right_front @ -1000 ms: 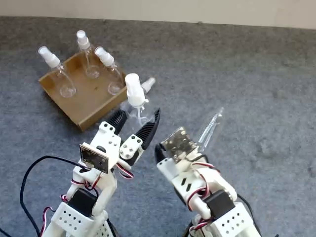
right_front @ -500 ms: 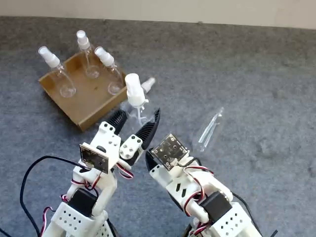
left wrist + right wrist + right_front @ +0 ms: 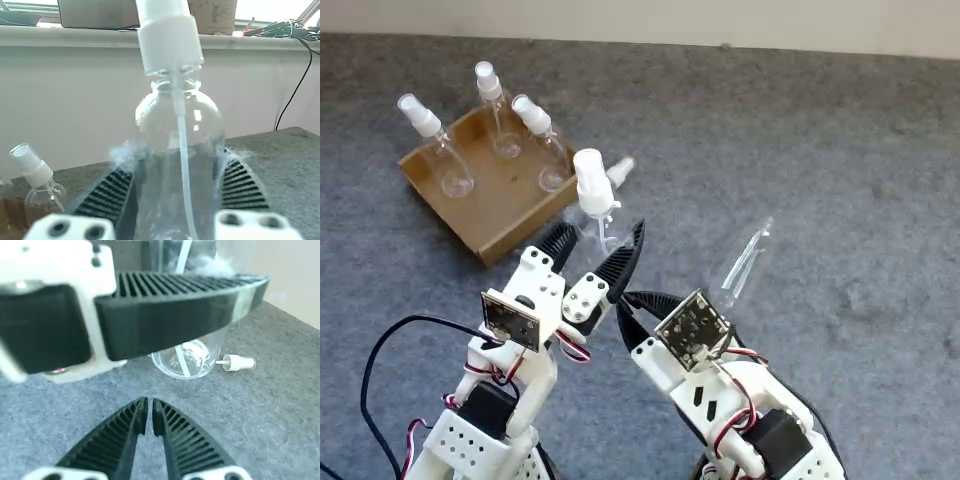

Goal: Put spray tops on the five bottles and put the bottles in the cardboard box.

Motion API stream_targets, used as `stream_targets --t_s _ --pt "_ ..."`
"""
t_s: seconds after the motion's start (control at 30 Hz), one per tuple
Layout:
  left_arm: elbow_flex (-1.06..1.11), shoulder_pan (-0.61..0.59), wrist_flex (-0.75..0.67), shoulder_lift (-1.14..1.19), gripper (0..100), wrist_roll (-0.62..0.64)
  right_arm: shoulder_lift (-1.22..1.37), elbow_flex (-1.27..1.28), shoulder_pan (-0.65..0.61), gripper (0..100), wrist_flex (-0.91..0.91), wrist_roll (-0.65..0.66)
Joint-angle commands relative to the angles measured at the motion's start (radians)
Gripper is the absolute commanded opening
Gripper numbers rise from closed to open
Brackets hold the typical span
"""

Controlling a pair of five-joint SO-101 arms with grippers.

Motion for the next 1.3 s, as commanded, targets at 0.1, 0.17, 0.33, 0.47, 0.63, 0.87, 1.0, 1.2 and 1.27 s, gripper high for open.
stream_targets --t_s 0.1,0.17,0.33,0.47,0.63,0.87,1.0,1.2,1.27 --pt "-0.002 0.099 -0.025 -0.016 2 0.011 -0.019 -0.008 -0.134 0.8 0.001 0.002" --pt "-0.002 0.110 -0.025 -0.016 2 0.011 -0.019 -0.008 -0.140 0.8 0.002 0.002" --pt "-0.002 0.151 -0.023 -0.016 2 0.011 -0.019 -0.010 -0.124 0.8 0.007 0.006" --pt "-0.002 0.179 -0.023 -0.016 2 0.011 -0.019 -0.008 -0.036 0.8 0.007 0.003" --pt "-0.002 0.206 -0.021 -0.016 2 0.012 -0.019 -0.007 0.041 0.8 0.007 0.003" --pt "-0.002 0.239 -0.021 -0.016 2 0.012 -0.019 0.035 0.096 0.8 -0.004 0.003" --pt "-0.002 0.242 -0.021 -0.016 2 0.012 -0.019 0.114 0.151 0.8 -0.097 0.003" --pt "-0.002 0.232 -0.021 -0.016 2 0.011 -0.019 0.174 0.202 0.8 -0.148 0.003" --pt "-0.002 0.232 -0.021 -0.016 2 0.011 -0.019 0.170 0.202 0.8 -0.150 0.003"
